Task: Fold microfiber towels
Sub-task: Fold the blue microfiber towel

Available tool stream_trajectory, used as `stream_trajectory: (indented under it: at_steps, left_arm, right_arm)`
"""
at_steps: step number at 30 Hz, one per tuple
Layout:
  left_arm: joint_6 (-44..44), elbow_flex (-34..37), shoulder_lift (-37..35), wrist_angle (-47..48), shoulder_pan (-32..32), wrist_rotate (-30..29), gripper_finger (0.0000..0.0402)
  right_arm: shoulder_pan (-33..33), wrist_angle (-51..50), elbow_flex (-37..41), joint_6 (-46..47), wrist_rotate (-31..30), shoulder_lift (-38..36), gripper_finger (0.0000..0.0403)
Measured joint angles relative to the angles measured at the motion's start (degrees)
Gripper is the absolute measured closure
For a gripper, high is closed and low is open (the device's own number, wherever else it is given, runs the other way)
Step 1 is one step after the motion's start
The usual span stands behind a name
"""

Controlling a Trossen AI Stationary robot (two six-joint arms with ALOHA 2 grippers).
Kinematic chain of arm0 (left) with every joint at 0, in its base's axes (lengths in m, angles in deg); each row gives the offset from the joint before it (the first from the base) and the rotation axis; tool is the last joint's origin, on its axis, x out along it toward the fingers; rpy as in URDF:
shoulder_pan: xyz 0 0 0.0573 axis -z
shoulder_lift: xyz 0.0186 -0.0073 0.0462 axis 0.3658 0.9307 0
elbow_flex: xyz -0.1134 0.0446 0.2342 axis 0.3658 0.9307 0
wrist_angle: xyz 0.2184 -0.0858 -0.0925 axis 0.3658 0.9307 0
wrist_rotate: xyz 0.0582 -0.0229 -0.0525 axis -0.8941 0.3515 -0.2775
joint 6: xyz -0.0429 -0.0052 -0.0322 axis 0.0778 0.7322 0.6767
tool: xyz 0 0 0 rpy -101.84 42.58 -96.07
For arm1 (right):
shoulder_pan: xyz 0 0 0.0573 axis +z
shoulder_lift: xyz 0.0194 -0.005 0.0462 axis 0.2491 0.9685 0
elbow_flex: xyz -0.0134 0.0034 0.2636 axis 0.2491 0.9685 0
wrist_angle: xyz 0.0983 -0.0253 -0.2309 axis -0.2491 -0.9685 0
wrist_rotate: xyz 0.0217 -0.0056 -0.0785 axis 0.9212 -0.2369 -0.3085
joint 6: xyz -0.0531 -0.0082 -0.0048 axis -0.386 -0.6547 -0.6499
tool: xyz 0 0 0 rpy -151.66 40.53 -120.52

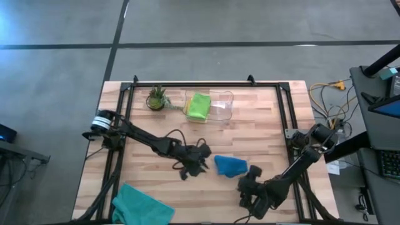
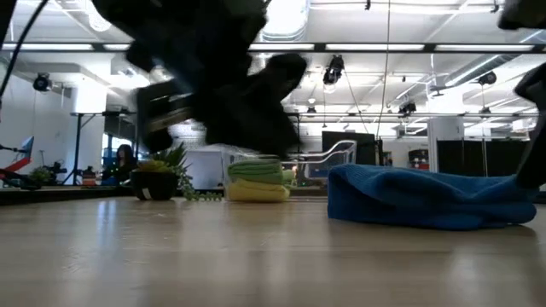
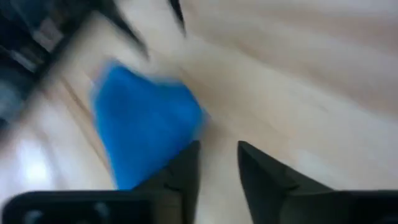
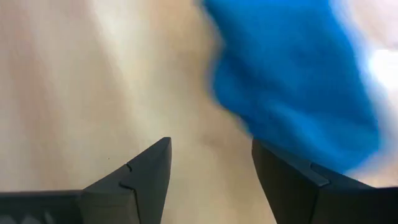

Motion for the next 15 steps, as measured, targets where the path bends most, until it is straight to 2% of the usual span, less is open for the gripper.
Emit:
stream_trajectory:
  at_steps: [1,4,8,10,15]
  left_arm:
    - [0.05,-0.83,0.57,-2.31,0.02,-0.06,0.0296]
    - [0.00,-3.40,2.15,-1.21,0.07,-0.23,0.0249]
    - [-0.15,-6.85,5.46,-1.31,0.17,-3.80,0.0198]
    - [-0.42,-7.46,6.59,-1.05,0.27,-6.48,0.0182]
    - [-2.91,-9.45,9.61,-0.73,0.44,-8.19,0.0167]
  right_arm:
    - [0.15,-2.20,0.30,0.67,-0.60,-0.21,0.0184]
    - [0.22,-2.36,1.18,1.93,-1.83,-0.74,0.0184]
    - [-0.01,-3.55,2.19,3.41,-2.65,-1.75,0.0184]
    - [-0.34,-5.46,2.63,3.95,-2.74,-2.31,0.0184]
    - [-0.65,-6.25,2.50,6.21,-3.03,-3.83,0.0184]
